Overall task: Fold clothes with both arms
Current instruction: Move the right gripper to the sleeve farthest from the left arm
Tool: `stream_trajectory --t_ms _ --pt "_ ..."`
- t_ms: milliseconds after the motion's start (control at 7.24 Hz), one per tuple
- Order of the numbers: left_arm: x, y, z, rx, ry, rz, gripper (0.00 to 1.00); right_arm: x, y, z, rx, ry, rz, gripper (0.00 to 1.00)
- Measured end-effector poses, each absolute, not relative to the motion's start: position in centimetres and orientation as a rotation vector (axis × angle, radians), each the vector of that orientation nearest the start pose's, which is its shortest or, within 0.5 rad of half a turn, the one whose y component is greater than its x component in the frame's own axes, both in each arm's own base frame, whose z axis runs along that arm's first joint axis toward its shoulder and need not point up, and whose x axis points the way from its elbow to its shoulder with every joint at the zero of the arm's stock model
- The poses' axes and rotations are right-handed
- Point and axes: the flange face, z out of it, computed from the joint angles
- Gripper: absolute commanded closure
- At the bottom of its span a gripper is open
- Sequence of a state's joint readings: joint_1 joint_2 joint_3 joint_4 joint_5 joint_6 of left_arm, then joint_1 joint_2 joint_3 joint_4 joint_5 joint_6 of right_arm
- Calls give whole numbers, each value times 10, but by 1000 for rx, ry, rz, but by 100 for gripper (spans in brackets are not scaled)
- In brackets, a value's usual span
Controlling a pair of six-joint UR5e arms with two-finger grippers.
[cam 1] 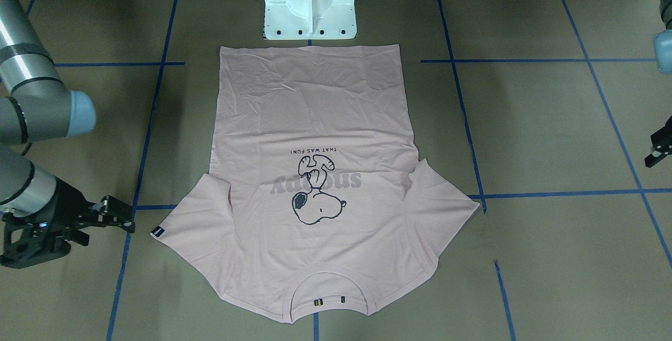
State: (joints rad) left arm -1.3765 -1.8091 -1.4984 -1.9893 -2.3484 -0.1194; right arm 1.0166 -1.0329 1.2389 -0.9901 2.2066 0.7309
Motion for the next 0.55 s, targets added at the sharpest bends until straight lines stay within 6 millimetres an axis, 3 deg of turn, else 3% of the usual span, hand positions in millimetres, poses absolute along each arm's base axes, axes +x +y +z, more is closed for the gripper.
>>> stream_trajectory --t_ms 276,552 --pt "64 -618 499 424 847 255 0 -368 -647 427 245 -928 -72 2" --pt "64 -620 488 433 852 250 0 -391 -634 437 231 -911 -83 6"
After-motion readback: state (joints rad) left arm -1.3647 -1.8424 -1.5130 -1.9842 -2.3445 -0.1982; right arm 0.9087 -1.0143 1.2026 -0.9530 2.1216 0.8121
